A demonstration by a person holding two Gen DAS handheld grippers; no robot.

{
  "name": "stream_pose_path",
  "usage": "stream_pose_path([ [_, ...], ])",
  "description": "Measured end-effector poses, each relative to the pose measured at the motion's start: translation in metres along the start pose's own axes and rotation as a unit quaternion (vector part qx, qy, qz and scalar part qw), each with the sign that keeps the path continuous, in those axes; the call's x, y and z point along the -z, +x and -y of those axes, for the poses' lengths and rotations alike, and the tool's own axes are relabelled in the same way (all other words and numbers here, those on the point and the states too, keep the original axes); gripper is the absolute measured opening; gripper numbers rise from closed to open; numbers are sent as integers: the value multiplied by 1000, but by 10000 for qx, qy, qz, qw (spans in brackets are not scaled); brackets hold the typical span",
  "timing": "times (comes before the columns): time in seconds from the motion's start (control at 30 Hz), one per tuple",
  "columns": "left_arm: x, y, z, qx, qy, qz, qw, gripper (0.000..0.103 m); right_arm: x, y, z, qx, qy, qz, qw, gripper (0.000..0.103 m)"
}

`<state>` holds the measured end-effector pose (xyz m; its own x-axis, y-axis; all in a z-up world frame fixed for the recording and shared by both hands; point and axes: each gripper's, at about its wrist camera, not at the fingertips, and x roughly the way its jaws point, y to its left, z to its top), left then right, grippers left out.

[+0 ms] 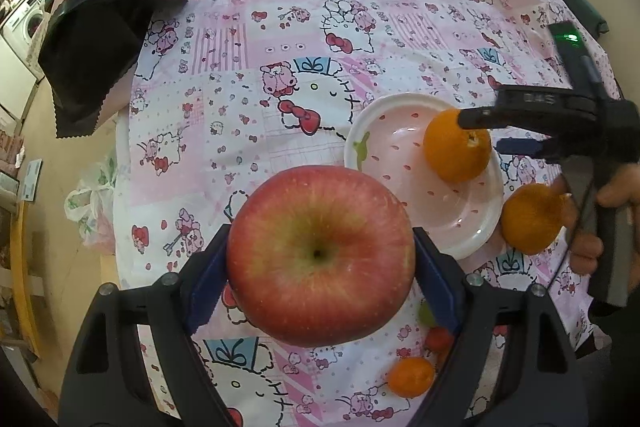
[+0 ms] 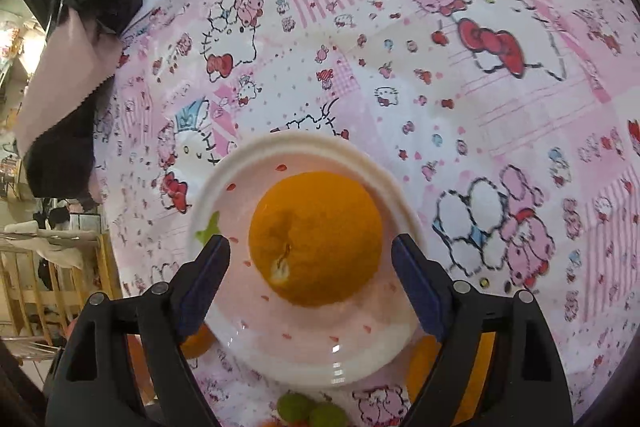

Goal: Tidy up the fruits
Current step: 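Lower the red apple onto the pink plate and open the left tool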

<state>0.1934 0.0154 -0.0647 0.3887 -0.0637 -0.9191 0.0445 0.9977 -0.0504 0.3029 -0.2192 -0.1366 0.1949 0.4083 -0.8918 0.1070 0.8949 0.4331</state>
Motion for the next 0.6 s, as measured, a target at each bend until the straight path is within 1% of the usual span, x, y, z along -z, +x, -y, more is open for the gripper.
stream_pose_path([
  [0.07, -3, 1, 0, 75, -56, -26, 10000, 82, 7, -15, 3, 24, 95, 49, 9999, 86],
  [0.13, -8, 3, 2, 97, -108, -68, 9999, 82, 16, -31, 6, -67, 234, 72, 9997, 86],
  [0.23, -25, 13, 11, 139, -227, -147, 9995, 82, 35, -64, 15, -212, 434, 259, 9985, 87],
  [0.33, -42, 29, 23, 314, -364, -142, 9987, 82, 54, -91, 29, -483, 703, 423, 9955, 92],
  [0.37, -47, 34, 28, 310, -366, -130, 9988, 82, 59, -97, 36, -598, 816, 439, 9939, 92],
  [0.47, -63, 59, 44, 258, -418, -186, 9986, 82, 67, -102, 47, -656, 918, 483, 9924, 92],
  [0.6, -77, 85, 55, 241, -602, -330, 9973, 82, 66, -91, 60, -499, 898, 428, 9938, 92],
])
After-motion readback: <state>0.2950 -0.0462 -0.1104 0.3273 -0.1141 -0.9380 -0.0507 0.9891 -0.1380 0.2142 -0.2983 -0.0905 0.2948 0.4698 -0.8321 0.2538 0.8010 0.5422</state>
